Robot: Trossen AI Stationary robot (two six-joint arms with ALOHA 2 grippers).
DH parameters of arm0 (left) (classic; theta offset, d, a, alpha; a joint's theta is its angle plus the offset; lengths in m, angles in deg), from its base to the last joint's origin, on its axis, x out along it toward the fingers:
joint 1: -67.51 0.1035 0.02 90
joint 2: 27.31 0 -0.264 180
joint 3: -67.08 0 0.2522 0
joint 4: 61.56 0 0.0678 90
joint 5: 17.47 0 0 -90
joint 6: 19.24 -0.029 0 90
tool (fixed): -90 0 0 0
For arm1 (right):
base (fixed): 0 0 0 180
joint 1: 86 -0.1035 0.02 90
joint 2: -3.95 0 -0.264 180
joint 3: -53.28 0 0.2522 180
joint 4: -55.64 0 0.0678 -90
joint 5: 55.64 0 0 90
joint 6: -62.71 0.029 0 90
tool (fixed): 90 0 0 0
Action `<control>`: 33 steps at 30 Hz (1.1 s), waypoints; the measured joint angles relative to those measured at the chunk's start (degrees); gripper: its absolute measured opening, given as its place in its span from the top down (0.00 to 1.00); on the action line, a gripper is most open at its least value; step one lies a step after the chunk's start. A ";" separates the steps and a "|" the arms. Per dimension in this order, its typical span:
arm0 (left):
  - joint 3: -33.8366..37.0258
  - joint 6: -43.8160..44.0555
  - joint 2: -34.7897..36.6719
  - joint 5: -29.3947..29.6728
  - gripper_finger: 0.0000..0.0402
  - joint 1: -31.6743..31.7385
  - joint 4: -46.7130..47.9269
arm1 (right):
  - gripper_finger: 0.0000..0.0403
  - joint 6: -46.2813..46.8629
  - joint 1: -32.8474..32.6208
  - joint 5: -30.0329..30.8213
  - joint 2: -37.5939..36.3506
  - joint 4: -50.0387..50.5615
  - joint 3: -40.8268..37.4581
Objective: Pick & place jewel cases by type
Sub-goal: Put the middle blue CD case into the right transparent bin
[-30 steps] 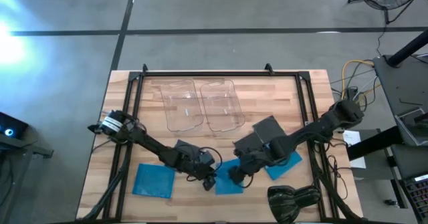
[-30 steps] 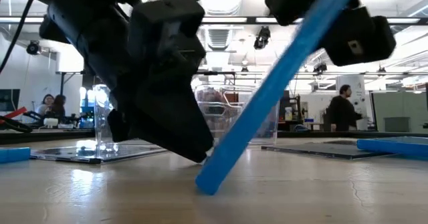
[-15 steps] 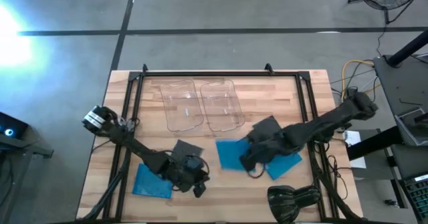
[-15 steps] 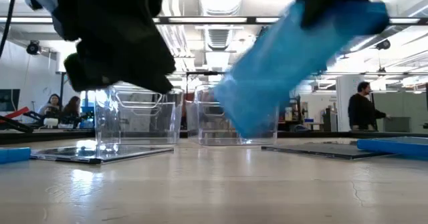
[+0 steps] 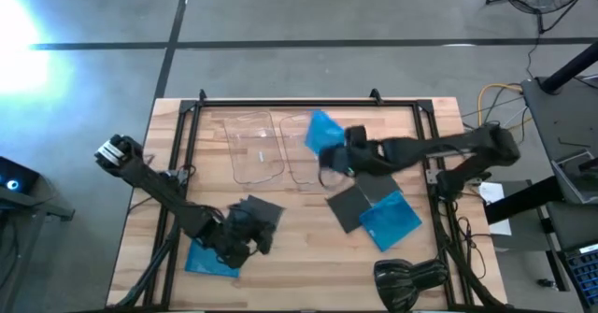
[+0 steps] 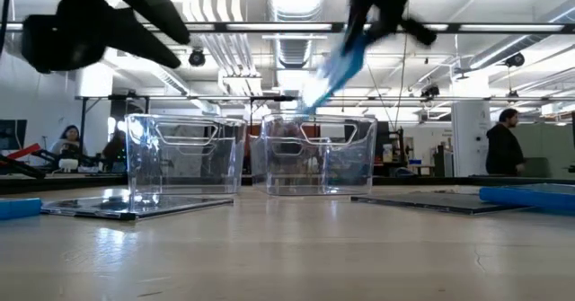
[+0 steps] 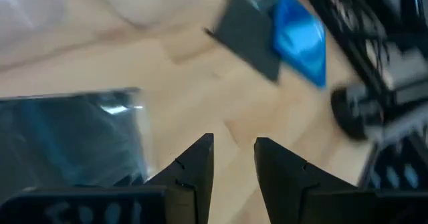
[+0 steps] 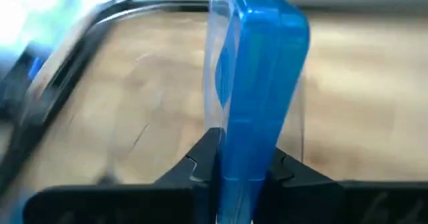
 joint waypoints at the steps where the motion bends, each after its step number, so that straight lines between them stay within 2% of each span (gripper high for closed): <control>1: 0.00 2.43 0.91 1.27 0.78 -0.10 1.83 | 0.86 4.96 1.84 -0.59 1.12 -0.04 -0.23; 4: 0.00 5.91 3.62 5.09 0.78 -0.50 6.00 | 0.79 13.03 5.35 -1.88 3.66 -2.02 -0.21; 8: 0.00 5.06 6.33 7.02 0.78 -0.58 9.06 | 0.73 10.00 7.78 -9.29 6.35 -10.69 0.78; 10: 0.00 4.07 7.15 7.52 0.78 -0.54 10.65 | 0.72 10.28 7.90 -8.87 7.17 -12.95 2.21; 15: 0.00 3.40 8.23 7.95 0.78 -0.46 15.66 | 0.68 13.87 8.37 -7.23 10.72 -10.21 4.93; 17: 0.06 3.39 8.52 7.66 0.78 -0.46 17.71 | 0.67 9.29 8.96 -8.42 11.56 -9.10 5.84; 24: 2.46 3.52 10.54 5.38 0.78 -0.46 19.86 | 0.63 -26.30 8.12 -8.65 10.82 0.63 10.04; 26: 3.77 3.56 11.33 4.32 0.78 -0.46 20.25 | 0.63 -32.69 7.46 -10.65 10.36 4.55 11.84; 30: 6.25 3.65 13.01 3.38 0.78 -0.46 19.41 | 0.63 -32.42 8.64 -17.41 10.42 12.14 12.48; 33: 7.77 3.65 14.56 3.27 0.78 -0.46 17.71 | 0.63 -30.53 12.81 -24.63 11.14 10.79 9.81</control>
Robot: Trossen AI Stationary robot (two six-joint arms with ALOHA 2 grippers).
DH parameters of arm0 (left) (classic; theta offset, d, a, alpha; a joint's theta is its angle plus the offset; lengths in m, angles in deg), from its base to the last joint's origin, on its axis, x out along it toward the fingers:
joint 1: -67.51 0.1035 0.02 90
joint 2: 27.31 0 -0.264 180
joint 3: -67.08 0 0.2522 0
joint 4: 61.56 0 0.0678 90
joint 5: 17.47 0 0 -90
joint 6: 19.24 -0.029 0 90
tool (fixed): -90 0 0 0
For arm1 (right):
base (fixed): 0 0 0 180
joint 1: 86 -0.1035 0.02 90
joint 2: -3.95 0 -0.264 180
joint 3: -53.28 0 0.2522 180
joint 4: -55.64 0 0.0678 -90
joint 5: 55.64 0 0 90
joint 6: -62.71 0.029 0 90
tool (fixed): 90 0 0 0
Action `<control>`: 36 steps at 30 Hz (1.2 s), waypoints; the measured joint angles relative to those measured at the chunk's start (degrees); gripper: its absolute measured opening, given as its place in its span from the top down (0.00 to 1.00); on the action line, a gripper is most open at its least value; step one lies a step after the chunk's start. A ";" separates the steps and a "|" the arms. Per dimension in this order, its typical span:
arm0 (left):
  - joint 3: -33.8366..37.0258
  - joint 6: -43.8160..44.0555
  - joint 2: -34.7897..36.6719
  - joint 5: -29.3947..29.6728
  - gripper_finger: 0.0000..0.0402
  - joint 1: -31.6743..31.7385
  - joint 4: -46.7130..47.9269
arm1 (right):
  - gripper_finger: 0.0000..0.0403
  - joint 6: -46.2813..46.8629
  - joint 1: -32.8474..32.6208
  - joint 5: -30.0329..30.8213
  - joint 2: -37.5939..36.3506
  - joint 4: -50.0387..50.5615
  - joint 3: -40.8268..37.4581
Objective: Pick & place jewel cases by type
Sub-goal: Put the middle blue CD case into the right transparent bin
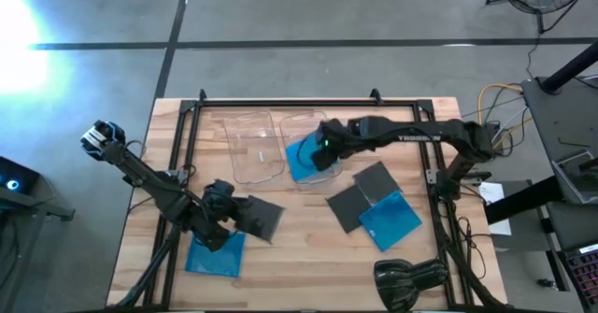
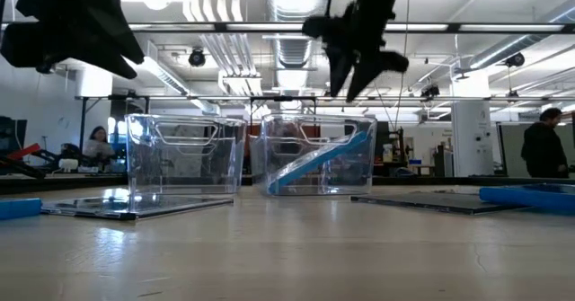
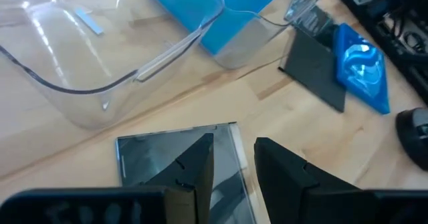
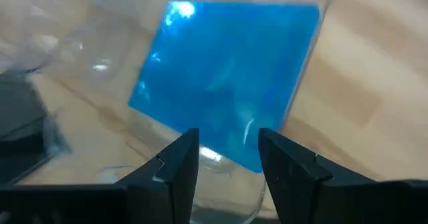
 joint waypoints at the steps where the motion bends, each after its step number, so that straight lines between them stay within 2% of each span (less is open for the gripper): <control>1: 0.33 -0.02 0.41 0.02 0.78 0.00 -0.43 | 0.62 0.38 1.57 -1.17 0.20 -1.01 -1.01; 5: 0.69 -0.02 1.58 -0.09 0.78 -0.01 -1.14 | 0.59 1.49 7.40 -3.36 0.38 -3.90 -5.91; 10: 0.67 -0.02 1.94 -0.05 0.78 -0.09 -1.81 | 0.52 0.10 12.58 -13.79 -0.36 -12.37 -9.61; 18: 0.67 -0.09 1.76 -0.02 0.78 -0.04 -2.84 | 0.44 -1.81 12.47 -15.43 2.32 -13.17 -11.05; 23: 0.67 -0.20 1.76 0.02 0.78 -0.04 -2.87 | 0.44 -1.91 11.73 -16.52 1.94 -13.99 -9.55; 28: 0.67 -1.07 1.76 0.44 0.78 0.02 -2.86 | 0.47 -2.91 11.69 -20.57 2.06 -14.50 -6.52; 32: 0.67 -1.11 1.76 1.10 0.78 0.02 -2.82 | 0.49 -3.64 10.78 -20.61 2.12 -14.99 -4.89; 36: 0.67 -1.12 1.76 1.19 0.78 0.04 -2.81 | 0.48 -4.19 10.35 -14.32 2.31 -10.92 -5.14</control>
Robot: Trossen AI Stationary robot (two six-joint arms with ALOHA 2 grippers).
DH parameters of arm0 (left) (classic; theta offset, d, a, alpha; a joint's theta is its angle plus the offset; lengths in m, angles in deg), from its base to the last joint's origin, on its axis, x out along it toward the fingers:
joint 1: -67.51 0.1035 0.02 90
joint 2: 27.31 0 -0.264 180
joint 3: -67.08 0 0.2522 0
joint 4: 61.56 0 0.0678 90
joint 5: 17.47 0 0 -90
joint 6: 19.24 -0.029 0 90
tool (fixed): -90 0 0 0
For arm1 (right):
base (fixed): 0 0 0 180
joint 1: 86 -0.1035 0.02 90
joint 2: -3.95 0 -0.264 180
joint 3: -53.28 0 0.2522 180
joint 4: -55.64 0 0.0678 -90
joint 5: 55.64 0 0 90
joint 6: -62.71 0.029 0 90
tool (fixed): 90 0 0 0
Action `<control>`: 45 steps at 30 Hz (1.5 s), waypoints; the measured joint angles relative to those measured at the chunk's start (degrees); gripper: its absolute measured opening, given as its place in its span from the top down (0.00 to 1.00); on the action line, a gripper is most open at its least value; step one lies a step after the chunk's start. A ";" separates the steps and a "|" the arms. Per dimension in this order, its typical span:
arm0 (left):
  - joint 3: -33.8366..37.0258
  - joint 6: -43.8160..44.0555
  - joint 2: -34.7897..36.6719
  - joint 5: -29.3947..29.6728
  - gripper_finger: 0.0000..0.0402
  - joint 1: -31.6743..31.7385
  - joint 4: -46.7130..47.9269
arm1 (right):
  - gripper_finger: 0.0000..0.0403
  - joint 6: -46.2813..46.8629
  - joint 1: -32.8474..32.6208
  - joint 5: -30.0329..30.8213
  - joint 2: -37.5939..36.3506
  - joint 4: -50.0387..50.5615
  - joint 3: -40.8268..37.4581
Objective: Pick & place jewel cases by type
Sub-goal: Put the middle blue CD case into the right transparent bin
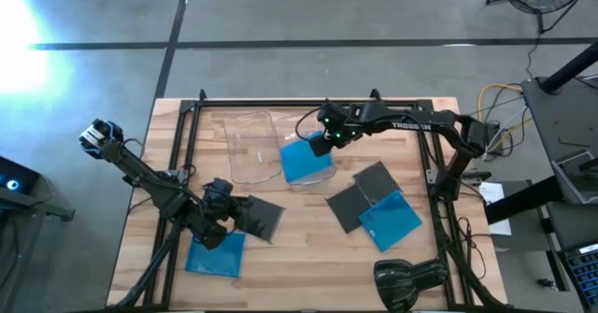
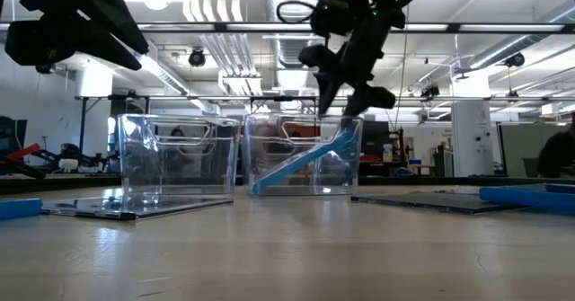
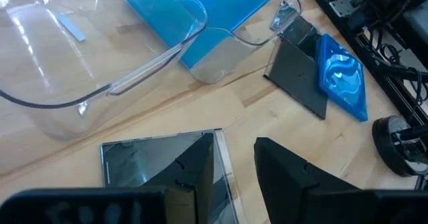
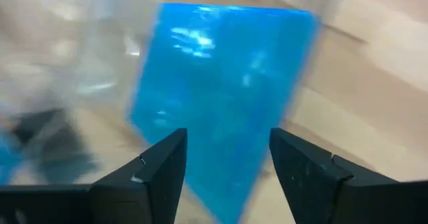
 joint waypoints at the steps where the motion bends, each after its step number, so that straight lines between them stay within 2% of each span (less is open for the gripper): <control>1: 0.00 -0.02 0.00 0.00 0.78 0.00 -0.02 | 0.48 0.03 0.13 -0.14 0.33 0.27 -0.33; 5: 0.00 -0.06 0.00 0.03 0.78 0.00 0.00 | 0.45 1.29 0.13 -4.51 2.01 0.38 -0.93; 9: 0.00 -0.08 0.00 0.05 0.78 0.02 0.02 | 0.41 0.16 -2.41 -4.57 1.84 0.41 -0.45; 11: 0.02 -0.08 0.00 0.00 0.78 0.02 0.02 | 0.38 -6.42 -3.96 -2.28 1.45 1.57 0.58; 15: 0.02 -0.08 0.00 -0.14 0.78 0.02 0.02 | 0.36 -31.95 -8.26 7.72 1.02 8.92 3.08; 17: 0.02 -0.25 -0.02 -0.19 0.78 0.02 0.03 | 0.35 -41.80 -10.75 11.78 1.54 10.50 3.22; 20: 0.02 -0.73 -0.02 -0.24 0.78 0.04 0.04 | 0.34 -51.89 -13.96 13.91 1.50 9.45 2.39; 23: 0.02 -0.87 -0.02 -0.30 0.78 0.04 0.07 | 0.34 -57.53 -16.17 17.34 1.63 7.59 1.87; 31: 0.04 -0.91 -0.04 -0.29 0.78 0.07 0.20 | 0.34 -56.58 -17.86 19.33 2.01 7.96 4.53; 36: 0.04 -0.92 -0.04 0.14 0.78 0.64 0.21 | 0.34 -53.83 -17.84 16.23 3.04 9.34 7.87; 45: 0.07 -0.91 -0.04 0.47 0.78 1.47 0.05 | 0.34 -55.14 -18.29 15.35 15.04 22.29 16.44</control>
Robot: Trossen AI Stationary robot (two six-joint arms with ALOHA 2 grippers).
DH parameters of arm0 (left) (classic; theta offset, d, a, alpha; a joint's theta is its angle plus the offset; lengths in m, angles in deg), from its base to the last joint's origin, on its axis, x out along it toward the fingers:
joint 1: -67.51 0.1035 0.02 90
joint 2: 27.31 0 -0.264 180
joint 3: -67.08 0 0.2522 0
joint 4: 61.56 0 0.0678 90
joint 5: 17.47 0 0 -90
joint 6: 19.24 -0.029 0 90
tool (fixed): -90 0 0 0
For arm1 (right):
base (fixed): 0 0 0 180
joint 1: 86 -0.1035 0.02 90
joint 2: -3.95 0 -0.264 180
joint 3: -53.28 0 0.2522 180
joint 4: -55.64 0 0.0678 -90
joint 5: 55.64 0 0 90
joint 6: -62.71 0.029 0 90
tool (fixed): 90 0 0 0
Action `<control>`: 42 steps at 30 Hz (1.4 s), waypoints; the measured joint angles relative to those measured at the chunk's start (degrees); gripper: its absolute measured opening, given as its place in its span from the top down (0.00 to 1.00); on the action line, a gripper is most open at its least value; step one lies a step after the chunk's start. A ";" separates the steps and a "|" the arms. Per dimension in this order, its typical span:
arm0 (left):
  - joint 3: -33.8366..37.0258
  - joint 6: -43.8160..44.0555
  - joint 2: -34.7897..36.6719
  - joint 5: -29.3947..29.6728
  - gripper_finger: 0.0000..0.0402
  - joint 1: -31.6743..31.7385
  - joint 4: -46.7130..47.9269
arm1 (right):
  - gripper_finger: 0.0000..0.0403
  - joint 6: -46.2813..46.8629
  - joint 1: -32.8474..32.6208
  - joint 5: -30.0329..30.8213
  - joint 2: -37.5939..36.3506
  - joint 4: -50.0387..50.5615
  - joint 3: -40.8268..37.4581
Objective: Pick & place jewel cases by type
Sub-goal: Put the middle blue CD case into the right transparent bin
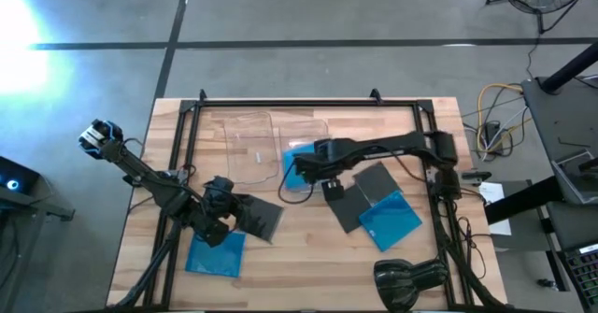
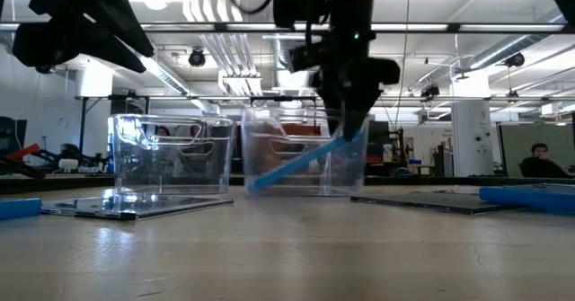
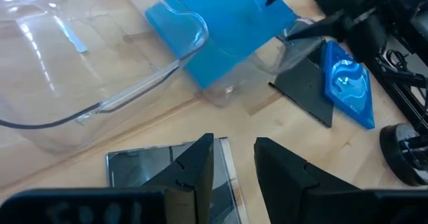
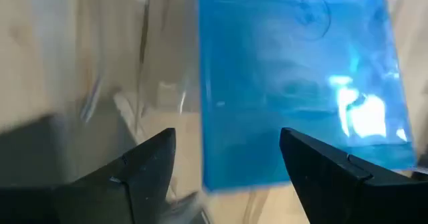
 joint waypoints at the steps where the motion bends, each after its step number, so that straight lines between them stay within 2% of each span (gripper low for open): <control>1: 0.00 0.00 0.00 0.03 0.78 0.00 -0.16 | 0.34 -0.12 0.00 1.29 1.50 1.32 1.38; 8: 0.00 0.00 0.00 0.07 0.78 0.00 -0.16 | 0.34 -3.74 0.13 11.38 7.40 4.41 9.15; 14: 0.07 -0.17 0.00 0.09 0.78 0.00 -0.18 | 0.37 -3.51 0.15 16.10 8.45 4.02 10.23; 17: 0.61 -0.17 0.00 0.10 0.78 0.00 -0.26 | 0.44 -3.54 0.46 16.34 8.45 3.95 10.11; 26: 1.81 0.02 0.00 -0.02 0.78 -0.29 -2.37 | 0.75 -1.44 2.53 17.83 8.45 3.99 10.91; 35: 1.81 -0.11 0.00 -0.11 0.78 -0.44 -2.70 | 0.95 0.97 4.87 17.77 8.35 5.22 20.07; 37: 1.81 -0.14 0.00 -0.11 0.78 -0.44 -2.72 | 0.97 3.86 6.05 15.02 8.30 7.31 23.24; 38: 1.81 -0.13 0.00 -0.11 0.78 -0.44 -2.70 | 0.97 7.05 6.95 11.71 8.28 9.15 24.95; 41: 1.81 -0.22 0.00 -0.08 0.78 -0.44 -2.71 | 0.95 15.81 10.86 -5.38 8.28 14.43 28.60; 42: 1.81 -0.23 0.00 -0.03 0.78 -0.45 -2.70 | 0.93 17.22 11.95 -9.04 8.28 15.52 28.84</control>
